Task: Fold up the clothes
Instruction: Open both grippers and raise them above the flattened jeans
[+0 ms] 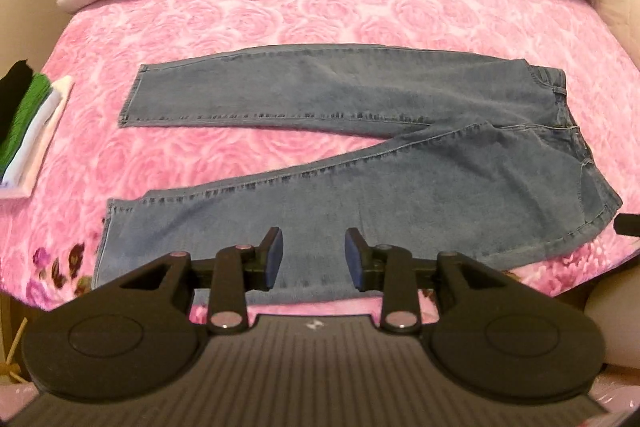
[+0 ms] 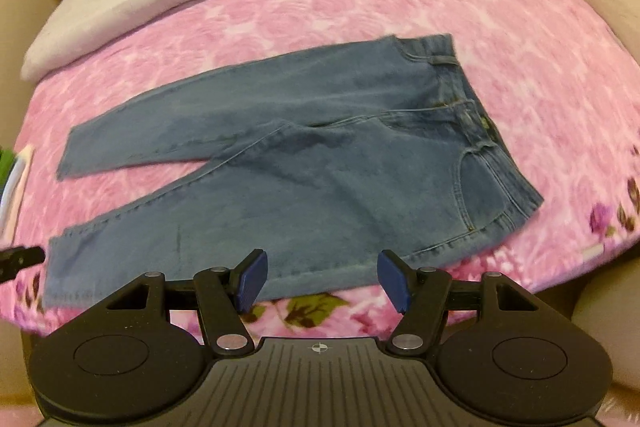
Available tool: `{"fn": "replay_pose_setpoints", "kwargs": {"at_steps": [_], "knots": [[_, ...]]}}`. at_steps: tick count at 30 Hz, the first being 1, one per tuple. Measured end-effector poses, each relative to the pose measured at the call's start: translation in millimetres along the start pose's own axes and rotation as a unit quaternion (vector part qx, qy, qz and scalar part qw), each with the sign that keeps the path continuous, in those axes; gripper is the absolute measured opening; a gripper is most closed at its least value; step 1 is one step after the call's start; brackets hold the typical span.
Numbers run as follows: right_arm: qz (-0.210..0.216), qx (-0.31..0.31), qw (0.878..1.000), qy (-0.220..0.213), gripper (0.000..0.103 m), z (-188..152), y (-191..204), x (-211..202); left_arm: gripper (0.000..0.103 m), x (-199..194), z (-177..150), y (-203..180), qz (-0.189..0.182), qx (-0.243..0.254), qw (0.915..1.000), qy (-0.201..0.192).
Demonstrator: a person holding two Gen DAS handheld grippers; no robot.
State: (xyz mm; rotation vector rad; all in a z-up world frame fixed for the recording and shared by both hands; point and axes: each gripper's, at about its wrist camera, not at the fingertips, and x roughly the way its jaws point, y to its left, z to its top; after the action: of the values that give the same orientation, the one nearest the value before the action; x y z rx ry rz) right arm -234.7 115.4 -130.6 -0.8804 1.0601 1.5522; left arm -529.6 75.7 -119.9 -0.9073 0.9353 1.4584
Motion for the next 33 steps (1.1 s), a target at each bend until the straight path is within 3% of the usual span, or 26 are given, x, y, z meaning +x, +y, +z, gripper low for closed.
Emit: {"fn": "replay_pose_setpoints", "kwargs": {"at_steps": [10,19,25,33], "knots": [[0.013,-0.048,0.999,0.004,0.065,-63.8,-46.6,-39.9,0.029,-48.4,-68.8,-50.7,0.018,-0.031,0.9993,-0.011],[0.035,-0.082,0.996,-0.014,0.065,-100.2,-80.5,-75.5,0.03,-97.5,-134.2,-86.0,0.036,-0.07,0.9963,-0.035],[0.054,-0.109,0.992,-0.025,0.065,-109.9,-81.7,-89.2,0.03,-115.0,-154.9,-96.0,0.041,-0.083,0.9948,-0.044],[0.054,-0.111,0.992,-0.026,0.065,-105.2,-86.0,-88.1,0.03,-112.8,-152.3,-87.9,0.046,-0.093,0.9937,-0.041]]}}
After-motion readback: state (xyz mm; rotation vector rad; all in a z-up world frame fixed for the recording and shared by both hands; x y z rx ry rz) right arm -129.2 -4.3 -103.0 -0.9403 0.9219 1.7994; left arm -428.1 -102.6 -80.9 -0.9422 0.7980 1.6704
